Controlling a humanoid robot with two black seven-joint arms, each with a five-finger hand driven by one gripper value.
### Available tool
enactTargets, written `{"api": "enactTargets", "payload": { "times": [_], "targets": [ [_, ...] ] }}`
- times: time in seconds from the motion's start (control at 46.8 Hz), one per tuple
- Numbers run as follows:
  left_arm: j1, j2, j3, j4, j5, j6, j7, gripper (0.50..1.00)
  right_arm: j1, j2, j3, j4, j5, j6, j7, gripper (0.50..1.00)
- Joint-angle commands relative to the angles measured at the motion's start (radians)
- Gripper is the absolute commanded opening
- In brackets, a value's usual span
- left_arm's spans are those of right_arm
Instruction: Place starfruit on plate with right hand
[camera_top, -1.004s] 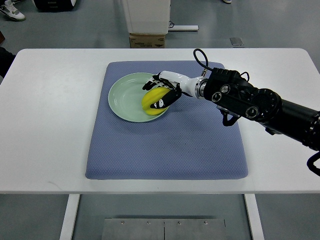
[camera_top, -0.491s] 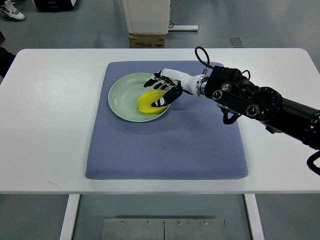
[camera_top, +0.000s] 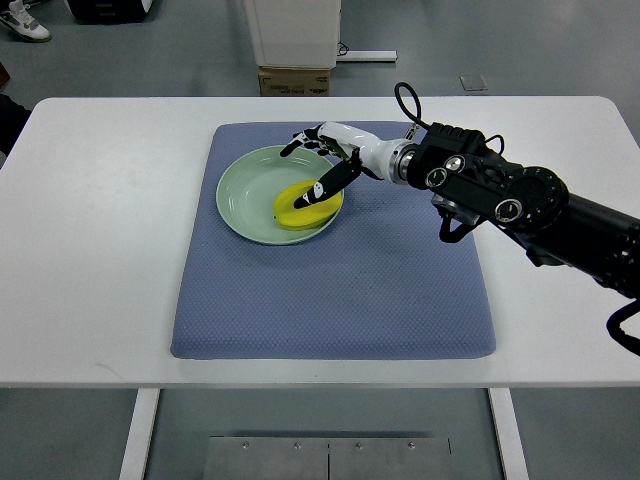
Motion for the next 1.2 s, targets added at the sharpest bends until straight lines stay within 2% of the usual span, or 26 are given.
{"api": "enactTargets", "payload": {
  "times": [0.0, 0.235, 0.769, 1.174],
  "targets": [
    [0.000, 0.000, 0.000, 0.000, 0.000, -0.001, 0.000, 1.000, -0.014, -0.025, 0.031, -0.002, 0.004, 0.000, -0.002, 0.995],
    [0.000, 0.000, 0.000, 0.000, 0.000, 0.000, 0.000, 1.000, -0.054, -0.112, 0.112, -0.006, 0.061, -0.028, -0.002, 0.995],
    [0.000, 0.000, 0.000, 0.000, 0.000, 0.000, 0.000, 1.000, -0.205, -0.195, 0.364, -0.028, 0.227, -0.243, 0.007, 0.998],
    [0.000, 0.000, 0.000, 0.000, 0.000, 0.000, 0.000, 1.000, -0.308, -0.203, 0.539, -0.028, 0.270, -0.269, 0.007, 1.000]
  ]
}}
